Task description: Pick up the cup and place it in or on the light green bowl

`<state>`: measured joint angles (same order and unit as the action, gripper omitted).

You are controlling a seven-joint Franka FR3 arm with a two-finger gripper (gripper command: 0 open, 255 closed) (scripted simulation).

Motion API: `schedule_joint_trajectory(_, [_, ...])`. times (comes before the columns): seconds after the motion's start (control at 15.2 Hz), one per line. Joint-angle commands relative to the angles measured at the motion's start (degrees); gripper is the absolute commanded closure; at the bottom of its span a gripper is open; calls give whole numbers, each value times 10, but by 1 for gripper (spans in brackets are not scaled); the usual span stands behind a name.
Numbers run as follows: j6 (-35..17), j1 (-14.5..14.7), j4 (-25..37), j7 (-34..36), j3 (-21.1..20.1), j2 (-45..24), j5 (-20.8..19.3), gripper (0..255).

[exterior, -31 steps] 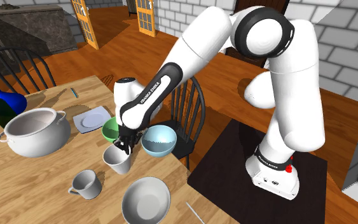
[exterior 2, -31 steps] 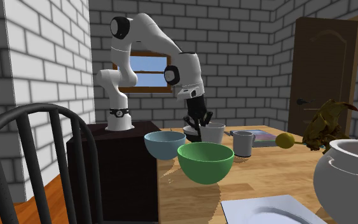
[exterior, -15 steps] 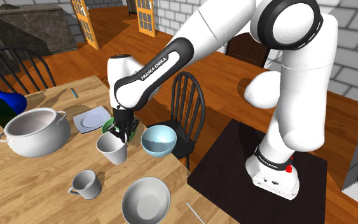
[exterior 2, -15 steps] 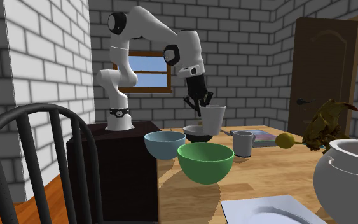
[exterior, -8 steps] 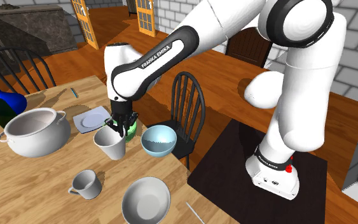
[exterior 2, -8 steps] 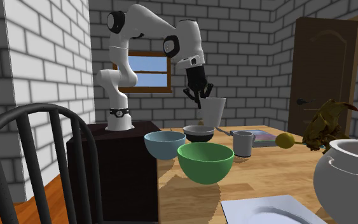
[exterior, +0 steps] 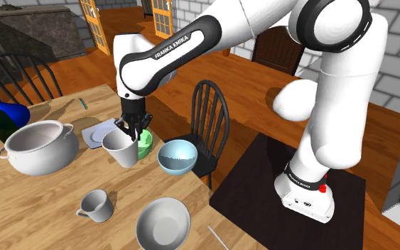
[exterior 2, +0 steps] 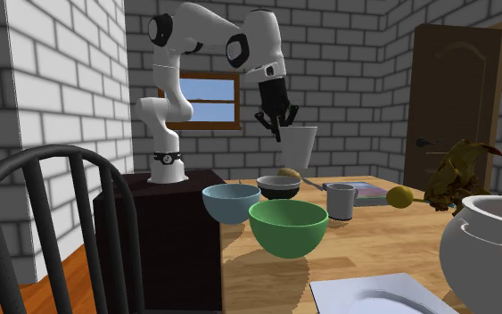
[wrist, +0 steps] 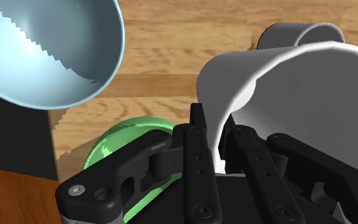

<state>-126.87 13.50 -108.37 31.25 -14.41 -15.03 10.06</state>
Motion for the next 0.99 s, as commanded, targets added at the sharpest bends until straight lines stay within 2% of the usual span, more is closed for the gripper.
schedule_joint_trajectory(0.0, [20, -11, 32, -16, 8, -15, -3, 255])
schedule_joint_trajectory(0.46, [99, -49, 177, -67, 33, -94, -14, 255])
schedule_joint_trajectory(0.79, [174, -73, 326, -98, 48, -176, -24, 255])
schedule_joint_trajectory(0.92, [160, -73, 315, -100, 48, -179, -24, 255])
